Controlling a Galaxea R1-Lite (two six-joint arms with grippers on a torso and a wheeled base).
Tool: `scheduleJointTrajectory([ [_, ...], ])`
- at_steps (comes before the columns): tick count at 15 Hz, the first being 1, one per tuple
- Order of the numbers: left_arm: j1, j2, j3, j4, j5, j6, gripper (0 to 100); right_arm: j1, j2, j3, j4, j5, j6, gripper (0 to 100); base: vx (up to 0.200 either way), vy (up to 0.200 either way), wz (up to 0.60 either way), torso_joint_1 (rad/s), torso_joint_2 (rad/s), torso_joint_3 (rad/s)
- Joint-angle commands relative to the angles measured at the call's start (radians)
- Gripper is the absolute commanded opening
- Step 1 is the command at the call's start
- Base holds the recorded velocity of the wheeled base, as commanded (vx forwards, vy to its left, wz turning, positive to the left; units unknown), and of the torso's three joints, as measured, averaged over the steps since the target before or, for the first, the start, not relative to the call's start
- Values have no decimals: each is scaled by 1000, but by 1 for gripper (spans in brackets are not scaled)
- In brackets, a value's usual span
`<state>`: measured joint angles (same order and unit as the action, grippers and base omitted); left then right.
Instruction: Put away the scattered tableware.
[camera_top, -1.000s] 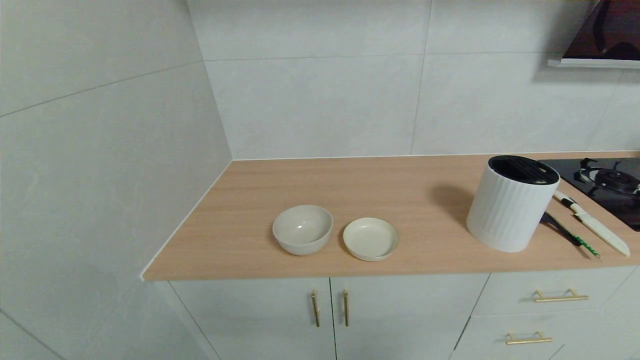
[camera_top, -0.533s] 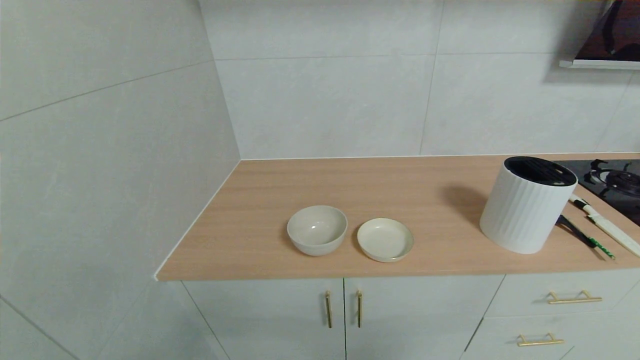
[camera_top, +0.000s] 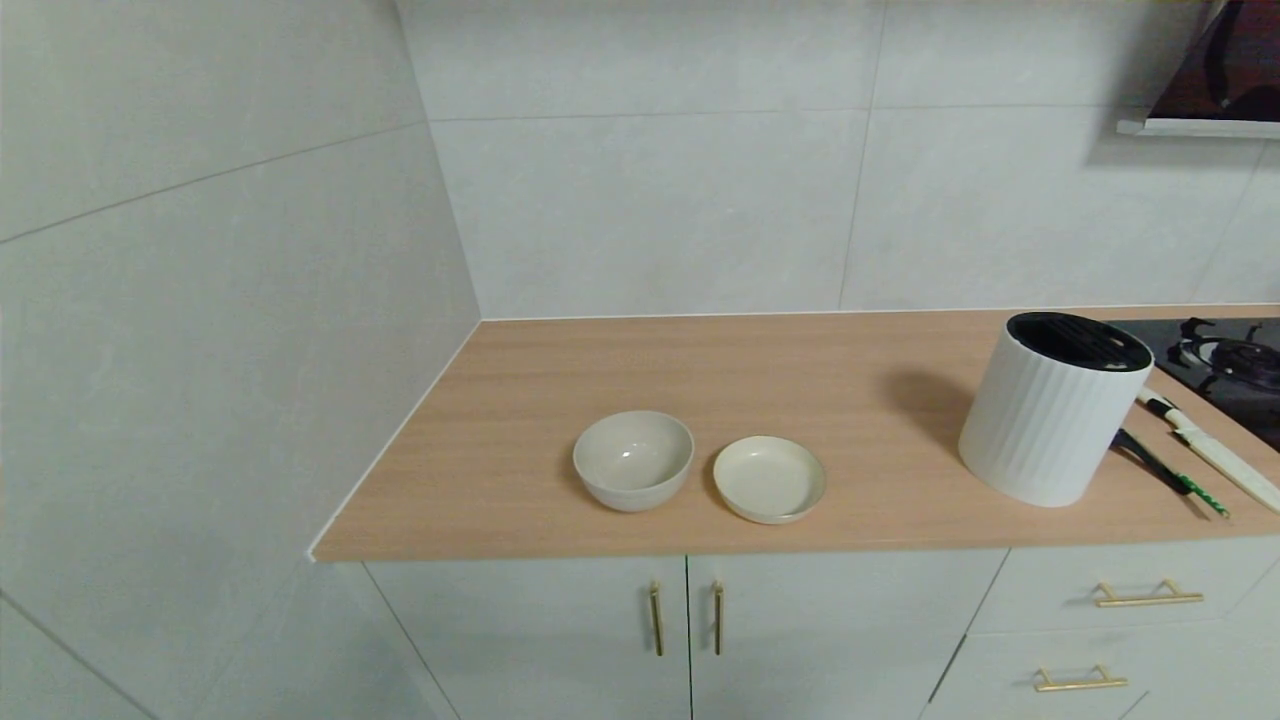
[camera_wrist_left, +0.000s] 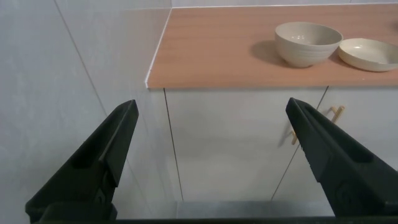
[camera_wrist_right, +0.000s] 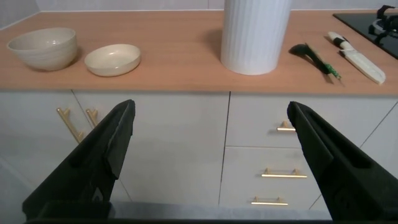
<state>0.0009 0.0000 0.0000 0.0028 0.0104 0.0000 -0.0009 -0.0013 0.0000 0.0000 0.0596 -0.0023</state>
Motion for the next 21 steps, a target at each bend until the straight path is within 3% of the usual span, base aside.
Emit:
scheduleJointTrajectory([
  [1, 1, 0, 0, 0, 0, 0, 100, 1, 1, 0, 0, 0, -1, 100, 0, 0, 0, 0, 0, 0],
  [5, 1, 0, 0, 0, 0, 0, 100, 1, 1, 0, 0, 0, -1, 100, 0, 0, 0, -90, 190, 101],
  [21, 1, 0, 0, 0, 0, 0, 100, 1, 1, 0, 0, 0, -1, 100, 0, 0, 0, -228, 520, 292],
])
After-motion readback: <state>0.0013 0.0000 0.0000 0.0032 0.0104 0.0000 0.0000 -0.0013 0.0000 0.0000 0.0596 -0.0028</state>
